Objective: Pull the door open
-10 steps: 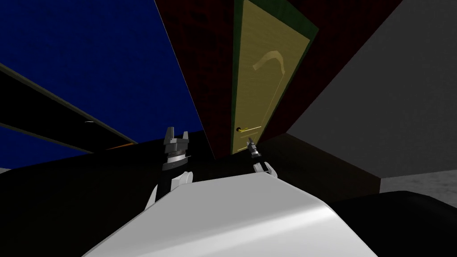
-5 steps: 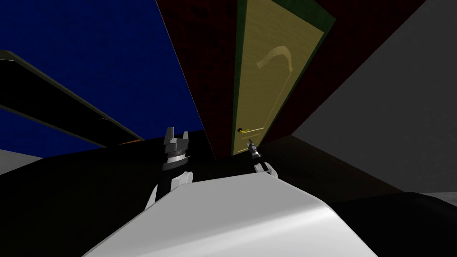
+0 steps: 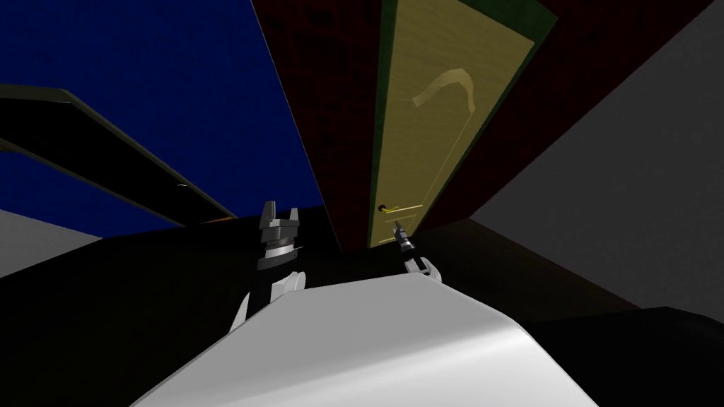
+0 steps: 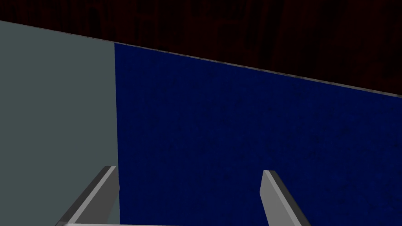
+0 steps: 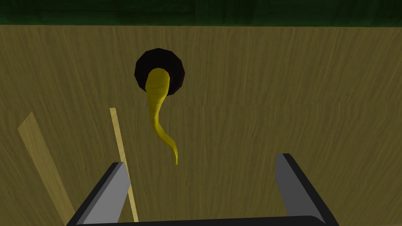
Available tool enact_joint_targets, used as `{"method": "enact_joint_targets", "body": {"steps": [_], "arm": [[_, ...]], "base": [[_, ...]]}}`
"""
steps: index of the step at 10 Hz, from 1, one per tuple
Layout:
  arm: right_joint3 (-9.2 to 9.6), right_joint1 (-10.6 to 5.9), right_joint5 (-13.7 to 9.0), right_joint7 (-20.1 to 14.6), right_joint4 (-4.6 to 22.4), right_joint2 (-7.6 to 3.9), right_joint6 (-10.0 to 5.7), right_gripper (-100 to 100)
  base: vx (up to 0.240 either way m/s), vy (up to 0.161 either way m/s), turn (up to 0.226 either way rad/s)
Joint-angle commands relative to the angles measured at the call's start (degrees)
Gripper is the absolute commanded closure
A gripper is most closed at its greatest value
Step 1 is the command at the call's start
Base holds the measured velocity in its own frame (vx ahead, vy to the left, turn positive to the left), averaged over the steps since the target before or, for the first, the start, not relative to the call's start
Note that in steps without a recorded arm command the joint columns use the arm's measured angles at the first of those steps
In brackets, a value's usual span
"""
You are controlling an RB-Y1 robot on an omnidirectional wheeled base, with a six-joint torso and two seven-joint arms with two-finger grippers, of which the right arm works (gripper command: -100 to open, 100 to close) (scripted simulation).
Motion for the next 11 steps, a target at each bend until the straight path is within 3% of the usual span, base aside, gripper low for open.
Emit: {"method": "enact_joint_targets", "body": {"steps": [1,8,9,11], "arm": [[0.23,-1.1,-0.3,-0.8,2.9,-1.04,-0.51,-100],[1.07,-4.91,-1.2,-3.1,13.1,-4.14,-2.94,-100],[1.0,-4.83,-1.2,-2.9,12.5,-3.84,-2.75,-100],[-0.49,-6.19,-1.8,-2.8,15.4,-4.06,-3.46,-100]], "base": [[0.071,-0.088,0.141],[0.059,-0.07,0.103],[0.028,-0.034,0.027],[0.045,-0.007,0.198]]}}
